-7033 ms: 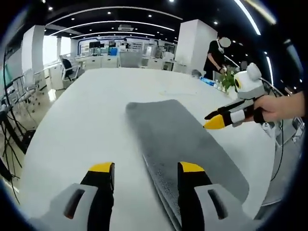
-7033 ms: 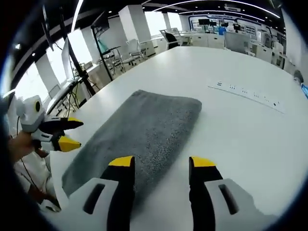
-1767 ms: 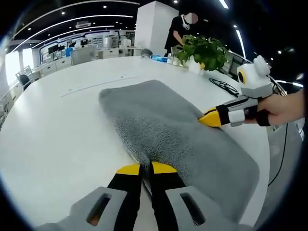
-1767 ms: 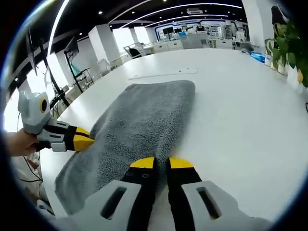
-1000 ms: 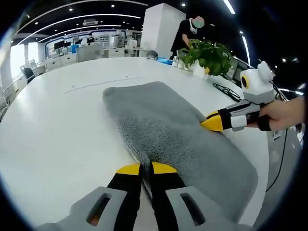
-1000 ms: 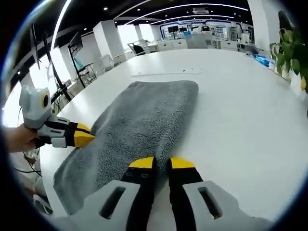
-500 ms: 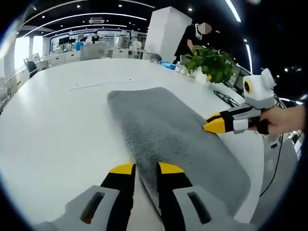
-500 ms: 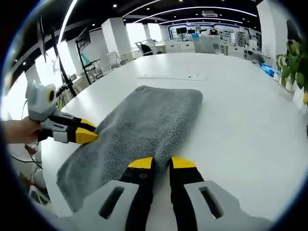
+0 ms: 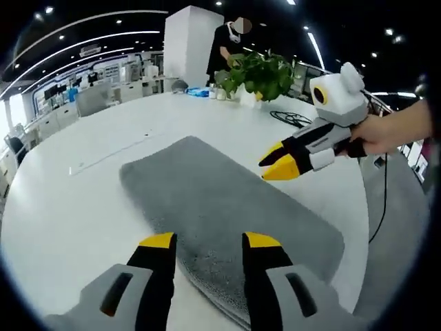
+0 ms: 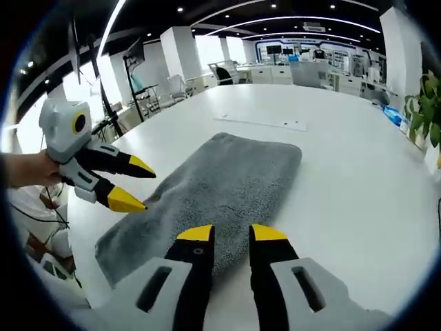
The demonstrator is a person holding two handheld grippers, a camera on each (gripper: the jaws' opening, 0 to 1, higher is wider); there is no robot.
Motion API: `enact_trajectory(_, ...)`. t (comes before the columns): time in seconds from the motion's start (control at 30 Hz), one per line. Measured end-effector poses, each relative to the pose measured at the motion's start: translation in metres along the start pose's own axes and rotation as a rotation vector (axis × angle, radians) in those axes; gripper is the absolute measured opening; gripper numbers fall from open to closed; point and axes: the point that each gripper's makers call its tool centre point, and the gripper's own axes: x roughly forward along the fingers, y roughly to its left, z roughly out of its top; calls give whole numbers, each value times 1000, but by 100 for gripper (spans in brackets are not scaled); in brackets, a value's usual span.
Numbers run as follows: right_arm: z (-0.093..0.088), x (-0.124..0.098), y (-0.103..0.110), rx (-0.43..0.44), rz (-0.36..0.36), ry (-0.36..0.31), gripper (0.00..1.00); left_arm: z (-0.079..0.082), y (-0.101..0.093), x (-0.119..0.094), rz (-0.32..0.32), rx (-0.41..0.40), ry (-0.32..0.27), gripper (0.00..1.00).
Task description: Fold the towel on the table until its edges align and the towel forms a compact rectangular stack.
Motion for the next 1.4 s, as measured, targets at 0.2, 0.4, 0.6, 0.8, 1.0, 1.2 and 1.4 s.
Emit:
enact_trajectory(0.2, -5, -8, 9, -23, 34, 19, 23, -5, -8, -10, -8, 89, 25, 55)
enact_trajectory(0.4, -15, -16, 24, -77, 81, 56, 25, -19, -24, -22, -20, 175, 72, 58)
enact_trajectory(0.6, -21, -22, 42, -112, 135, 72, 27, -19, -40, -31, -59, 178, 58, 59)
enact_trajectory(0.8, -31, -30, 61, -114, 185, 79, 34, -19, -57, -37, -103, 175, 43, 62)
enact_trajectory(1.0, -42, -35, 79, -162, 222, 107, 47, -32, -76, -39, -147, 231, 77, 72)
enact_trajectory(1.2, -52, -38, 97, -280, 254, 145, 50, -50, -89, -39, -159, 336, 135, 72)
enact_trajectory(1.4, -56, -41, 110, -319, 270, 142, 47, -58, -97, -39, -167, 365, 148, 70)
